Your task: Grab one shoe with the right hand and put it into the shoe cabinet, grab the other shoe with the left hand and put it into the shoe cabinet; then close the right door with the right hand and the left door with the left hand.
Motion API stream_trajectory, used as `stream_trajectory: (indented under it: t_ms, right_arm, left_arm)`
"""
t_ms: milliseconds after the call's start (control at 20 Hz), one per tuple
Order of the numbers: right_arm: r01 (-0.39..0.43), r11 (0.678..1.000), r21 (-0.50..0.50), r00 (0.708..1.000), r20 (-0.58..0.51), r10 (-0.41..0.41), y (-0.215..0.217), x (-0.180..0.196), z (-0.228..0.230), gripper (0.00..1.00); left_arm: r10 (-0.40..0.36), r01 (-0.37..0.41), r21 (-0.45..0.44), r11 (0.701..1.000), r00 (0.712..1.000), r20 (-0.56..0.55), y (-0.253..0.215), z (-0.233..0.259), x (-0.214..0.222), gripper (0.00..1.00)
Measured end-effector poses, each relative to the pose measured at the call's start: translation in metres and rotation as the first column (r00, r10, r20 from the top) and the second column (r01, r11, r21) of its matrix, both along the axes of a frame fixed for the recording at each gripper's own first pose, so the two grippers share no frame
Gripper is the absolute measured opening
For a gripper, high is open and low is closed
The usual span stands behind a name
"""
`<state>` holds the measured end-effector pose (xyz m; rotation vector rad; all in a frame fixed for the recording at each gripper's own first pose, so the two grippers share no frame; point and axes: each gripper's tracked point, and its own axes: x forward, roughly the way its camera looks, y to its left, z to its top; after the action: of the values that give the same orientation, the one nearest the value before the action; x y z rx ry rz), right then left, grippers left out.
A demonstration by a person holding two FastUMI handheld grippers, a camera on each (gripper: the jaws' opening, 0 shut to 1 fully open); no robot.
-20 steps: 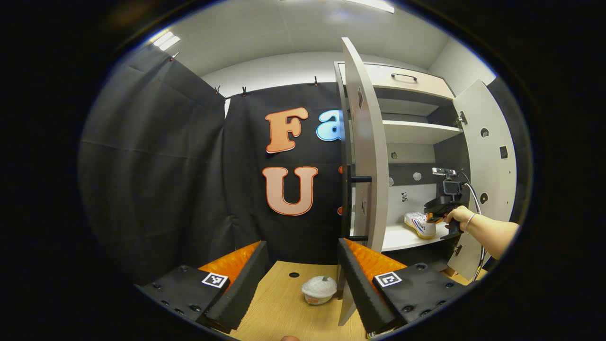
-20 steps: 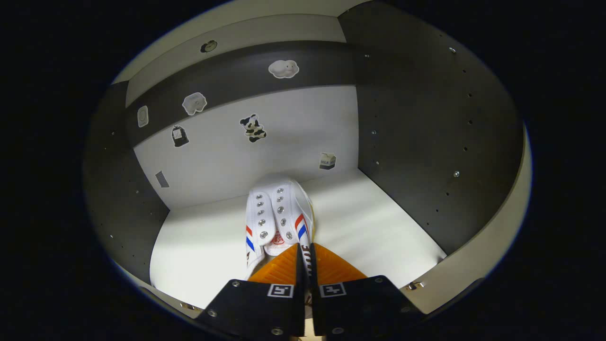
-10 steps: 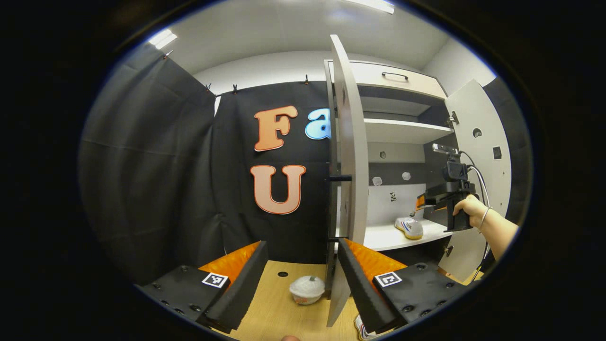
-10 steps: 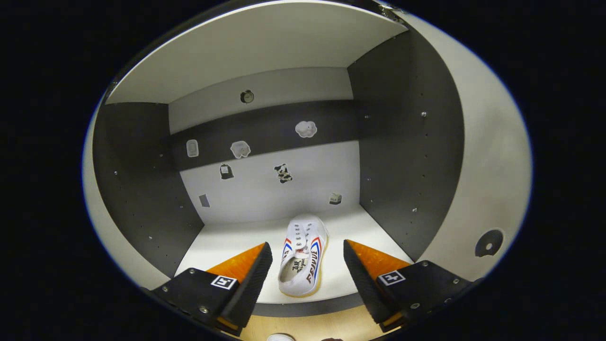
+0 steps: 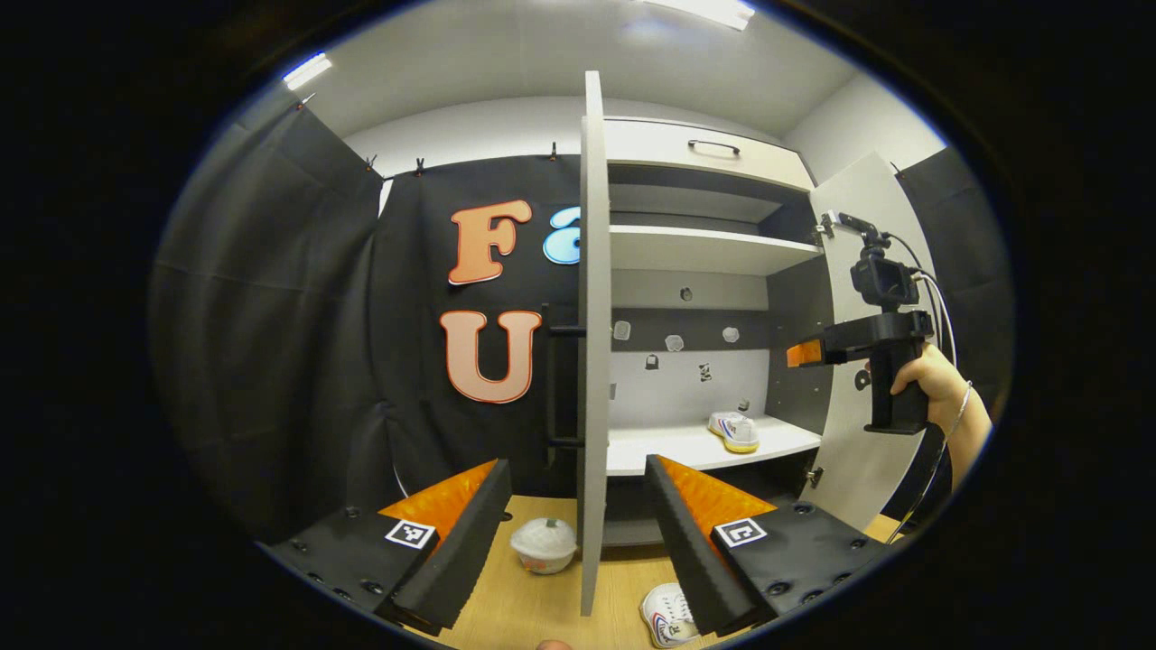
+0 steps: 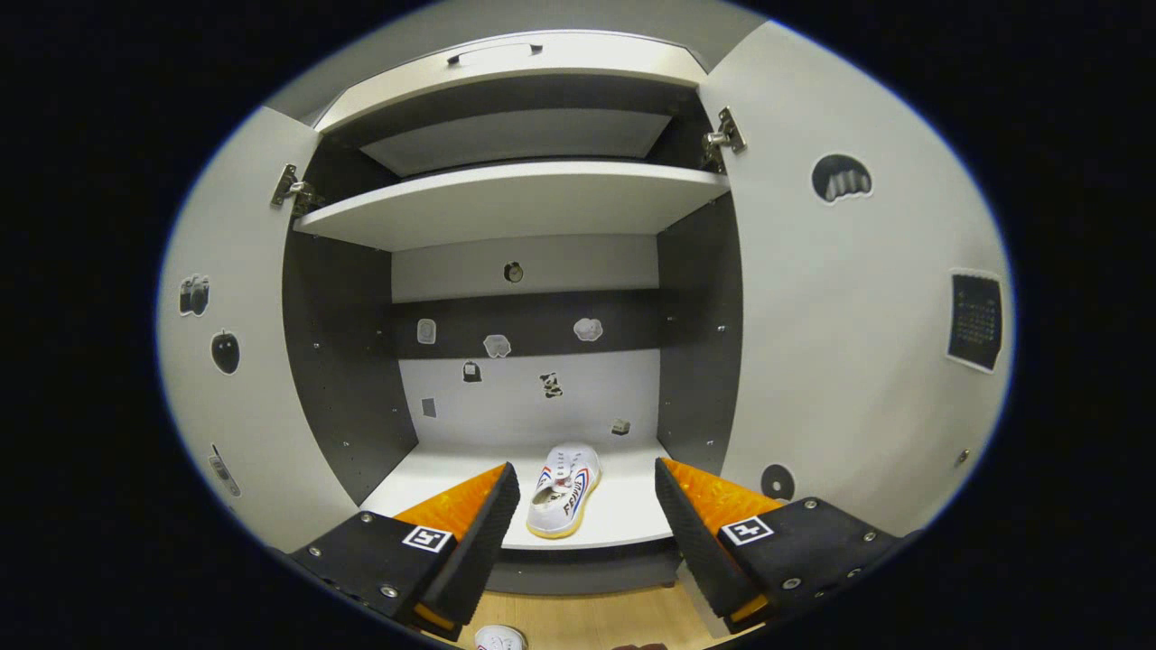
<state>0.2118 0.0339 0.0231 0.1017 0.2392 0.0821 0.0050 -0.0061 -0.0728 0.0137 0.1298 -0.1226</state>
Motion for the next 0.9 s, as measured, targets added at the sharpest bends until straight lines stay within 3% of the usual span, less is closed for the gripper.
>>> stream_trajectory:
  t_ms: [500, 900]
  right_arm:
    - [0.032, 0.996, -0.079, 0.988, 0.155, -0.019, -0.035, -0.073, 0.050, 0.93]
    - [0.022, 0.996, -0.090, 0.980, 0.201, -0.003, -0.047, -0.100, 0.067, 0.92]
  left_arm:
    - [-0.089, 0.089, -0.006, 0.996, 0.991, -0.104, -0.059, -0.057, -0.022, 0.97]
    - [-0.143, 0.138, -0.036, 0.990, 0.943, -0.299, -0.098, -0.165, -0.032, 0.97]
